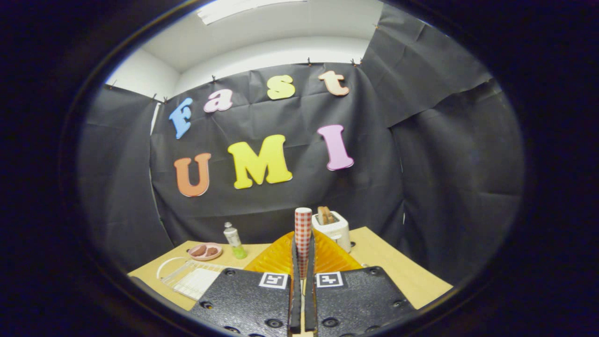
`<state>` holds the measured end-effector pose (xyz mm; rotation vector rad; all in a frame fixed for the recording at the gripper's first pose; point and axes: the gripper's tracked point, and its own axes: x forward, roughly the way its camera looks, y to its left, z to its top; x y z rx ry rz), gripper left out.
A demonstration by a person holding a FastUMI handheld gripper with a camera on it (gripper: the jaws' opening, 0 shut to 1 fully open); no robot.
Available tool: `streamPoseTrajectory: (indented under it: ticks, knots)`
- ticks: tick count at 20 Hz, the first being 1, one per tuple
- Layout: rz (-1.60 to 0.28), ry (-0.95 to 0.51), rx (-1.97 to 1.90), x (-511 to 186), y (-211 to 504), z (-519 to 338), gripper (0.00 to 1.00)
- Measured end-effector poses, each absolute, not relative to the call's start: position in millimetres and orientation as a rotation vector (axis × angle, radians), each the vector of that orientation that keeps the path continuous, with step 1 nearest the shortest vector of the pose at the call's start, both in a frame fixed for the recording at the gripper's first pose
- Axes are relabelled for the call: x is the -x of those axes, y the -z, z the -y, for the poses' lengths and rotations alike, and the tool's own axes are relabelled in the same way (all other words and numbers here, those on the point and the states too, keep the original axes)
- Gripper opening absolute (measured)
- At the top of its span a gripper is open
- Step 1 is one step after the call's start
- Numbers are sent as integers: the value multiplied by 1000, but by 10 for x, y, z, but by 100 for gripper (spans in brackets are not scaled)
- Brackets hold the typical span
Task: Take the plate from the dish rack, then take the spoon from the basket and place it into the plate.
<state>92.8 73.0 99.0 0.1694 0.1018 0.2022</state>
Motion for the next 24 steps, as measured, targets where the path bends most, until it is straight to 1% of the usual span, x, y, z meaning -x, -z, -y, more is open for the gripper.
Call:
streamPoseTrajectory:
  ticks: [4,7,9,14,18,24]
  knots:
    - [-95,-286,-133,-495,-704,-1439,8]
    - [-99,-340,-110,-299,-412,-1915,8]
    - [-92,-349,-78,-246,-221,-2102,8]
    - [-112,-356,-45,-142,196,-2415,9]
    - [-137,-326,-59,-108,533,-2476,11]
    - [-160,-313,-92,-83,761,-2492,16]
